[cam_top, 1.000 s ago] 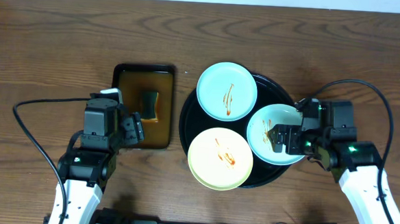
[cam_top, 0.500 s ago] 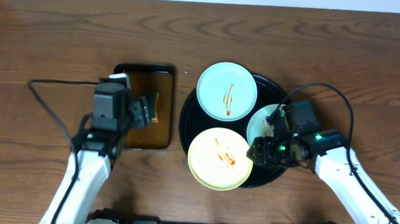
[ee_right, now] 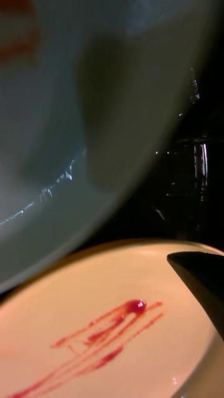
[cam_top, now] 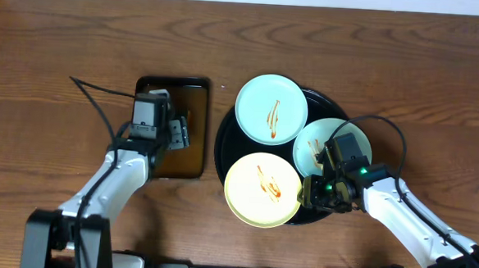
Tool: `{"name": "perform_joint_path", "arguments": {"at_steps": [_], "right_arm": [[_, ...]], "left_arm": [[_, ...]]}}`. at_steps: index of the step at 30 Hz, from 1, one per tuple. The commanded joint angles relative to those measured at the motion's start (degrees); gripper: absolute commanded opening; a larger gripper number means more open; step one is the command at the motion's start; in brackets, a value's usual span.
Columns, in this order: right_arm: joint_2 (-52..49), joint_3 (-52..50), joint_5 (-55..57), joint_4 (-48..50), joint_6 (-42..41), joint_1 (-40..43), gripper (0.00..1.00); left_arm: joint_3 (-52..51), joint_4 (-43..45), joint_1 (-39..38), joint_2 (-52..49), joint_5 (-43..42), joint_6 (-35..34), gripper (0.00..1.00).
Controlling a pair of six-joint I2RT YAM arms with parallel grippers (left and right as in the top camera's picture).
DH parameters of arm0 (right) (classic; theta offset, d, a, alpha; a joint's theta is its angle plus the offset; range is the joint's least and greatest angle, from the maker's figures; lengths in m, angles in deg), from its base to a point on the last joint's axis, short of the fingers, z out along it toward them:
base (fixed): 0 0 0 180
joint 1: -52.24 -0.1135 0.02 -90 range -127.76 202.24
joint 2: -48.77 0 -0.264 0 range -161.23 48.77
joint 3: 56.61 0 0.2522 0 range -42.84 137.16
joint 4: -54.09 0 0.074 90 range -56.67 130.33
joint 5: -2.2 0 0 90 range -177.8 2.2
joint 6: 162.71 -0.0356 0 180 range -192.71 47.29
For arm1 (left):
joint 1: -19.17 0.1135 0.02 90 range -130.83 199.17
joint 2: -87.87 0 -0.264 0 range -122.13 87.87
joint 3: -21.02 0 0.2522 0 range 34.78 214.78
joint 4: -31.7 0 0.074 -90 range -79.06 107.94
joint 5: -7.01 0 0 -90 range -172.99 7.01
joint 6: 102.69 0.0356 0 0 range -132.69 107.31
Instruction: Clean dirty plates on tray and stack at the side
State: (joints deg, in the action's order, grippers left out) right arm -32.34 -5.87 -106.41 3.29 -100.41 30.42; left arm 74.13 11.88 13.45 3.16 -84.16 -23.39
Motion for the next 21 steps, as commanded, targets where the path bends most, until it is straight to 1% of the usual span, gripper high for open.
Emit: {"name": "perform_joint_path", "arguments": {"at_steps": [1, 4, 10, 12, 14, 15, 21], "right_arm": [[-0.46, -0.39, 0.11, 0.42, -1.2, -0.52, 0.52], [-0.46, -0.39, 0.09, 0.5, -1.2, -0.5, 0.52], [-0.46, -0.39, -0.46, 0.48, -1.29, -0.61, 0.47], [-0.46, -0.39, -0.52, 0.68, -1.86, -0.9, 0.42], [-0.46, -0.39, -0.48, 1.29, -2.08, -1.33, 0.4], [-0.55, -0.39, -0.42, 1.88, -2.08, -1.68, 0.39], [-1.7, -0.39, 0.15, 3.96, -2.12, -2.93, 0.39]], "left_arm": [[1.33, 0.2, -0.15, -2.25, 0.35, -0.5, 0.73], [1.33, 0.2, -0.15, -3.19, 0.33, -0.52, 0.72], [1.27, -0.02, -0.15, -4.15, 0.33, -0.52, 0.68], [1.27, -0.2, -0.15, -4.15, 0.33, -0.52, 0.66], [1.27, -0.15, -0.15, -4.15, 0.33, -0.52, 0.64], [1.27, -0.15, -0.15, -4.15, 0.31, -0.52, 0.62], [1.27, 1.2, -0.15, -4.15, 0.31, -0.55, 0.63]]}}
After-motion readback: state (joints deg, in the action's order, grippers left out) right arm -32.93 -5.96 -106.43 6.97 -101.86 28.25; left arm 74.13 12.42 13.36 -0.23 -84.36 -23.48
